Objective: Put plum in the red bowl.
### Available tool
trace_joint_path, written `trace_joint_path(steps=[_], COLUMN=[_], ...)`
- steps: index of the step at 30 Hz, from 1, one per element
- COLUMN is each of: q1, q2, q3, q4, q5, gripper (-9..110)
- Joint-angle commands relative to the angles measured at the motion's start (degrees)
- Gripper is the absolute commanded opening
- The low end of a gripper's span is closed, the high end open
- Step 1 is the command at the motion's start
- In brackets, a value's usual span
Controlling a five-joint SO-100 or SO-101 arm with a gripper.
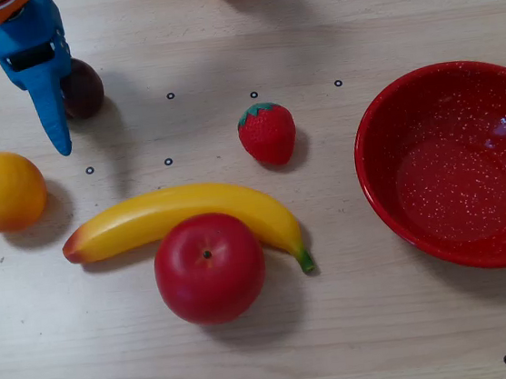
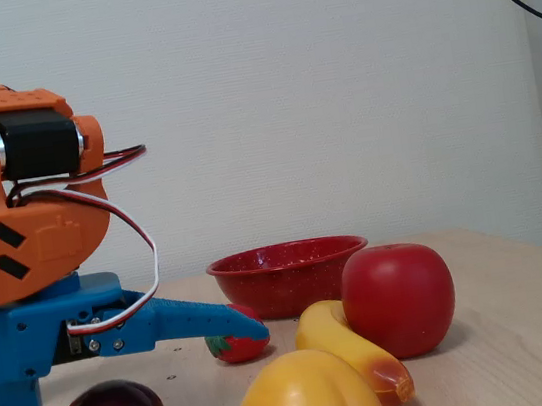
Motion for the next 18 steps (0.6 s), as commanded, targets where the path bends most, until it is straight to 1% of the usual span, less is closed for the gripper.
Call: trace_joint_path(steps=[1,9,10,12,14,18], q1=[0.79,0.35,0.35,0.26,0.18,0.09], q2=[2.81,2.81,2.81,2.81,2.81,2.90], q3=[-2.20,-2.72,-2.90,-3.08,-3.25,-3.60], q4=[0.35,1.05,1.32,1.49,1.76,2.29], q5=[-0.70,-1.67,-1.76,-1.76,-1.49,-0.97], gripper=[72,69,67,67,63,51])
